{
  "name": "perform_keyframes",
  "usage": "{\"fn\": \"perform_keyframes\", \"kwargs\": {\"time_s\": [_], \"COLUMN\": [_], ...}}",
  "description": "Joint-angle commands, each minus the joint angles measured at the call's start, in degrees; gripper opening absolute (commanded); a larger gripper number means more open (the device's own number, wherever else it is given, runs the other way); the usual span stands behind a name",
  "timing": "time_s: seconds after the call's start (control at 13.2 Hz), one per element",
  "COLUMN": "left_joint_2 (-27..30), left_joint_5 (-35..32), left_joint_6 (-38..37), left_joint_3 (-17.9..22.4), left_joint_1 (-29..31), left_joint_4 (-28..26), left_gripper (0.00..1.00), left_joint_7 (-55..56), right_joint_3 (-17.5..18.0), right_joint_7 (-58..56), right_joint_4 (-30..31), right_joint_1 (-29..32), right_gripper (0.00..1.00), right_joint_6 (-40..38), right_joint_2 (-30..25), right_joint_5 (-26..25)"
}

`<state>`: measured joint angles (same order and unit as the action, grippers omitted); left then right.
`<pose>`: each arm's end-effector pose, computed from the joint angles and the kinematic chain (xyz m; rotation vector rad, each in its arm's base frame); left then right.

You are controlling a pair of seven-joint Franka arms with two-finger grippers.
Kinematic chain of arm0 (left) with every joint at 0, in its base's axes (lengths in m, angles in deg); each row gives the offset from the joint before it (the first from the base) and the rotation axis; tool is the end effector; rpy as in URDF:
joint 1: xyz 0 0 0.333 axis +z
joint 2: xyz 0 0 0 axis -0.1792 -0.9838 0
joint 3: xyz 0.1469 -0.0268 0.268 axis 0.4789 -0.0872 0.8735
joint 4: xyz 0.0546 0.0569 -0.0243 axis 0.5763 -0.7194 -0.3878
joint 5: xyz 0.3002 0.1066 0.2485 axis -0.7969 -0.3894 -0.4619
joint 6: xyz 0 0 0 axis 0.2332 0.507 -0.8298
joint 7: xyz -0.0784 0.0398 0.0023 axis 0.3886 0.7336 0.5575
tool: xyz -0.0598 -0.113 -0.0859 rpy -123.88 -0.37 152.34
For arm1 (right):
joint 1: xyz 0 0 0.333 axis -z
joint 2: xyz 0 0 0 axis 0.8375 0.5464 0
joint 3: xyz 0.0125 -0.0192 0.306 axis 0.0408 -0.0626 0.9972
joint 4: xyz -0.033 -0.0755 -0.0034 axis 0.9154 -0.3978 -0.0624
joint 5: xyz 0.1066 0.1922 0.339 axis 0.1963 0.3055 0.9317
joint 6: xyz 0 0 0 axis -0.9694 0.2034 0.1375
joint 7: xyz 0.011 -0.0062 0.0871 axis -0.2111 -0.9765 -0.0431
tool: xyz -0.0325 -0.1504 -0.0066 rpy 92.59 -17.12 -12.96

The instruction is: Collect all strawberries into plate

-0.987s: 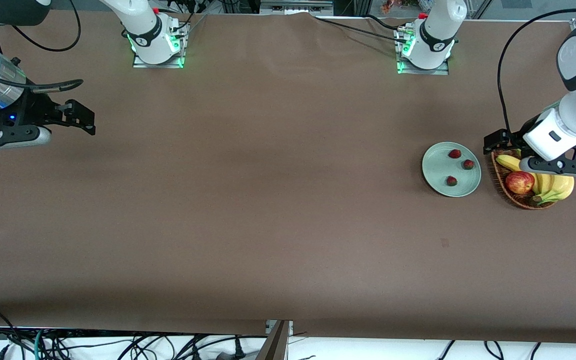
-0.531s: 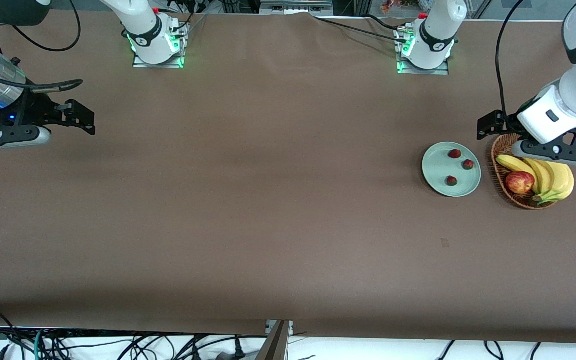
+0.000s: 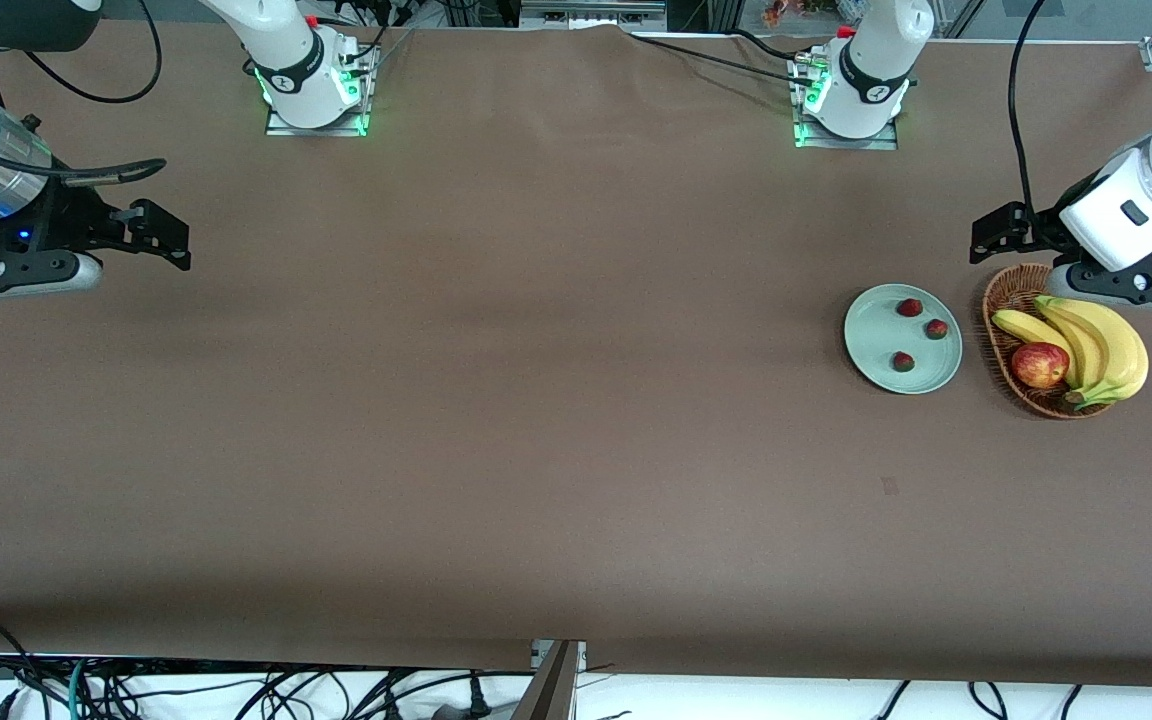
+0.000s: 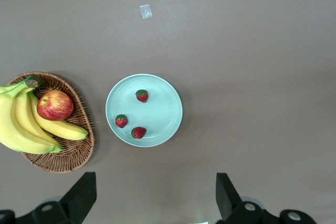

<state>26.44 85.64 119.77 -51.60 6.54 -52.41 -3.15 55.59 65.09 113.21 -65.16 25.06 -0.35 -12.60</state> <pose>0.5636 -0.0279 0.5085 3.1111 -0.1911 -0.2208 0.5840 0.0732 0.5341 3.1289 0.1932 -0.0282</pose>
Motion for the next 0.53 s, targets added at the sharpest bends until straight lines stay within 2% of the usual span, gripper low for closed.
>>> {"fn": "perform_keyframes", "kwargs": {"time_s": [0.0, 0.46], "left_joint_2": [0.14, -0.13], "left_joint_5": [0.78, 0.69], "left_joint_6": [-1.90, -1.90], "left_joint_3": [-0.06, -0.41], "left_joint_1": [0.35, 0.35], "left_joint_4": [1.44, 1.44], "left_gripper": [1.00, 1.00], "left_joint_7": [0.37, 0.20], "right_joint_3": [0.47, 0.47], "right_joint_7": [0.31, 0.31], "right_joint_4": [-1.34, -1.34], "right_joint_1": [0.64, 0.64], "right_gripper": [1.00, 1.00], "right_joint_6": [-0.54, -0.54], "right_joint_2": [0.55, 0.55], "right_joint_5": [-0.46, -0.46]}}
